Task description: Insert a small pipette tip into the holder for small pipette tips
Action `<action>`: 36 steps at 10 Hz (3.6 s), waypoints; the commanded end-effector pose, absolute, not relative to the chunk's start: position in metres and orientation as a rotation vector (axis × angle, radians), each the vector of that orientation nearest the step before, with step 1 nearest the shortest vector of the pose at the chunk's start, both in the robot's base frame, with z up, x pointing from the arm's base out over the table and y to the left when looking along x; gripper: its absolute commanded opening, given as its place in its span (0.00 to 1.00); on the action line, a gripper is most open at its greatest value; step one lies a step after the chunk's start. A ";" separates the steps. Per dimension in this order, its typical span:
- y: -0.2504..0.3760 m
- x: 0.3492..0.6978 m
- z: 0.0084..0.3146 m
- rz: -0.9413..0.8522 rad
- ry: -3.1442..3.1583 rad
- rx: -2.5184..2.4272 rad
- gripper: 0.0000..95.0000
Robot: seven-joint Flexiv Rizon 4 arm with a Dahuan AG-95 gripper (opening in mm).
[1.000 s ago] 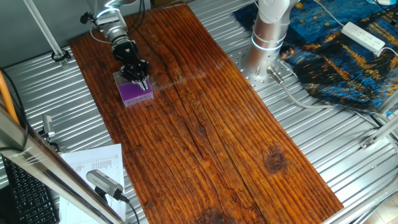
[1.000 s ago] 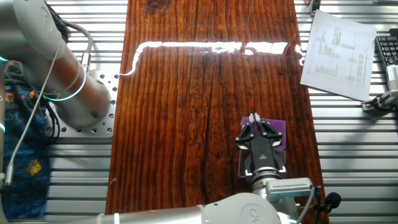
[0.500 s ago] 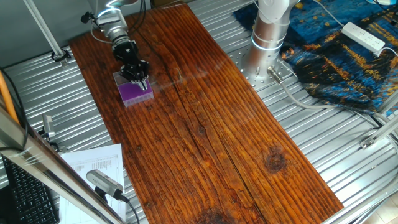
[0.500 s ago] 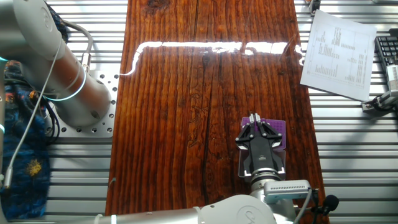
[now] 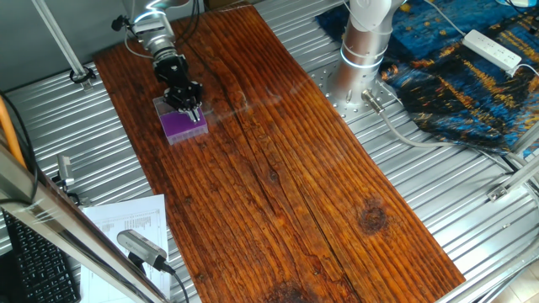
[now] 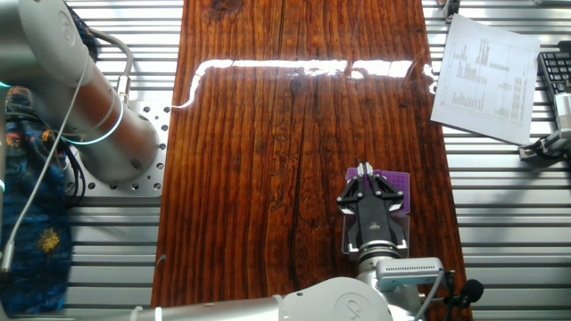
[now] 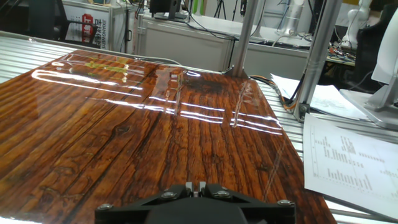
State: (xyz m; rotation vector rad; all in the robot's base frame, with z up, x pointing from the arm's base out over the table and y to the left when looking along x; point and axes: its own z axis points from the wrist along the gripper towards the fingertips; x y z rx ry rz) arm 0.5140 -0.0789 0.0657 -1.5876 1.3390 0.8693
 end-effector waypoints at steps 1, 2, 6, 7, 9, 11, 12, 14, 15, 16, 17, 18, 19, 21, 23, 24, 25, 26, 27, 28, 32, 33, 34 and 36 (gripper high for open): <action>-0.079 0.513 0.066 0.868 1.340 -1.589 0.00; -0.079 0.513 0.066 0.865 1.339 -1.590 0.00; -0.079 0.513 0.065 0.859 1.342 -1.588 0.00; -0.079 0.513 0.065 0.858 1.342 -1.589 0.00; -0.079 0.513 0.064 0.860 1.343 -1.588 0.00; -0.079 0.511 0.063 0.866 1.349 -1.574 0.00; -0.079 0.511 0.063 0.864 1.348 -1.576 0.00; -0.078 0.510 0.062 0.865 1.347 -1.573 0.00; -0.077 0.510 0.061 0.864 1.348 -1.574 0.00; -0.077 0.510 0.061 0.865 1.352 -1.574 0.00; -0.077 0.509 0.061 0.865 1.351 -1.574 0.00; -0.077 0.509 0.061 0.865 1.351 -1.574 0.00; -0.077 0.509 0.061 0.865 1.350 -1.573 0.00; -0.077 0.509 0.060 0.864 1.348 -1.573 0.00; -0.077 0.508 0.060 0.865 1.348 -1.573 0.00; -0.077 0.508 0.060 0.864 1.348 -1.575 0.00; -0.077 0.508 0.060 0.863 1.348 -1.575 0.00; -0.078 0.508 0.060 0.864 1.347 -1.574 0.00; -0.078 0.508 0.060 0.863 1.347 -1.575 0.00; -0.079 0.508 0.060 0.863 1.347 -1.576 0.00; -0.079 0.508 0.059 0.860 1.348 -1.579 0.00; -0.080 0.508 0.057 0.857 1.344 -1.581 0.00; -0.080 0.508 0.057 0.856 1.343 -1.582 0.00; -0.081 0.507 0.057 0.854 1.345 -1.585 0.00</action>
